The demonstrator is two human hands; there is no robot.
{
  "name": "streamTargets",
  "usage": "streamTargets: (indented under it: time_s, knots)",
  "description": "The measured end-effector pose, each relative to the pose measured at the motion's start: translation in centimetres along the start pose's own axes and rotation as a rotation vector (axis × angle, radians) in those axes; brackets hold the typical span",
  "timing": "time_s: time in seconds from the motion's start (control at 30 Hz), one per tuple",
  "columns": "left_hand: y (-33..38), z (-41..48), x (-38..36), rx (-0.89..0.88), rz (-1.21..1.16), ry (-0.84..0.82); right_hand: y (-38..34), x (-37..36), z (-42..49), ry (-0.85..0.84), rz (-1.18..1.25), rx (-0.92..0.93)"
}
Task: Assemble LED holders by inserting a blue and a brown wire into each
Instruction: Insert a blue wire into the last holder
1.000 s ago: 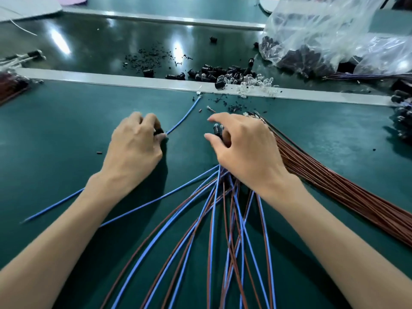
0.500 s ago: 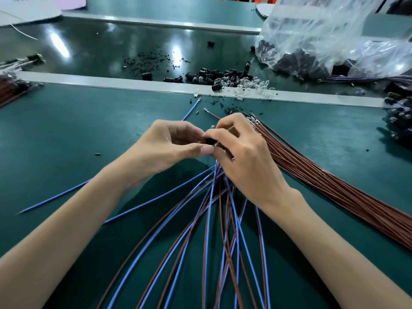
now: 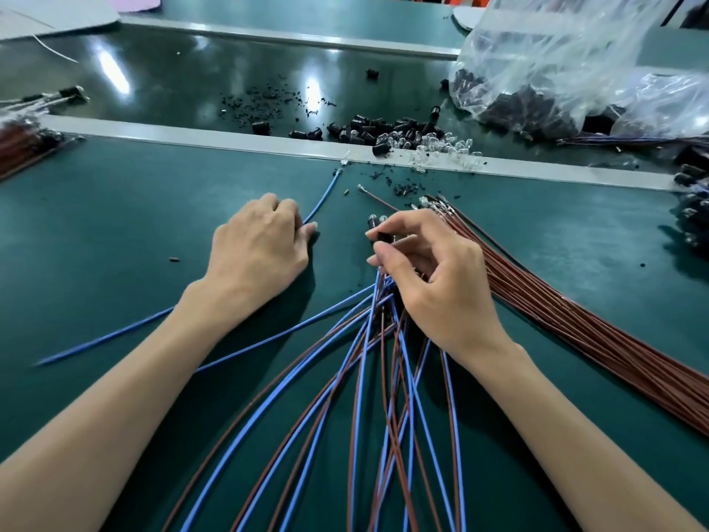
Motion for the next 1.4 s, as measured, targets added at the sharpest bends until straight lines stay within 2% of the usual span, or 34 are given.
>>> streamTargets:
  time_s: [0.17, 0.33, 0.43, 0.5, 0.6, 0.67, 0.73, 0.8, 0.9, 1.03, 1.23, 1.3, 1.4]
  knots:
    - [-0.2, 0.3, 0.2, 0.021, 0.038, 0.019, 0.3, 0.1, 0.2, -0.019, 0.165, -0.13]
    - [-0.9, 0.4, 0.6, 0.014, 0.188, -0.066, 1.0, 0.5, 0.5, 0.0, 0.193, -0.244]
    - [-0.4, 0.3, 1.0, 0.03, 0.125, -0.086, 0.8, 0.6, 0.5, -0.019, 0.236, -0.27]
    - [0.0, 0.6, 1.7, 0.079, -0.14, -0.088, 0.4, 0.6, 0.4, -0.06, 0.279, -0.267]
    - [2.1, 0.3, 3.3, 0.128, -0.797, -0.117, -0.6, 0.0, 0.2, -0.206, 0.379, -0.272]
    - [4.6, -0.8, 3.6, 0.025, -0.948, -0.193, -1.0, -0.6, -0.1, -0.296, 0.436, -0.293]
    - [6.9, -1.9, 3.4, -0.136, -0.913, -0.249, -1.2, -0.7, -0.2, -0.298, 0.545, -0.306]
    - [7.8, -2.1, 3.2, -0.238, -0.846, -0.193, -1.0, -0.3, 0.0, -0.251, 0.633, -0.327]
    - [8.2, -1.7, 3.5, -0.292, -0.838, -0.18, -0.5, 0.6, 0.3, -0.202, 0.693, -0.355]
    - [7.8, -2.0, 3.6, -0.31, -1.056, -0.239, -0.4, 0.8, 0.6, -0.157, 0.716, -0.412]
    - [6.4, -3.0, 2.6, -0.439, -0.857, -0.273, -0.2, 0.5, 0.4, -0.123, 0.674, -0.481]
    - [6.0, -3.1, 2.2, -0.446, -0.856, -0.232, -0.3, 0.4, 0.3, -0.124, 0.626, -0.461]
    - [5.4, -3.2, 1.4, -0.285, -0.993, -0.225, -0.6, 0.5, 0.3, -0.147, 0.607, -0.395]
Point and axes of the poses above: each hand's wrist, its own z-axis towards the middle knuckle, its own x-axis out of the back of the hand, y = z × x, the point moved 3 cm from there along z, towards the middle knuckle, and after that the axes turned 13 degrees about -z, right-handed, at the moved point
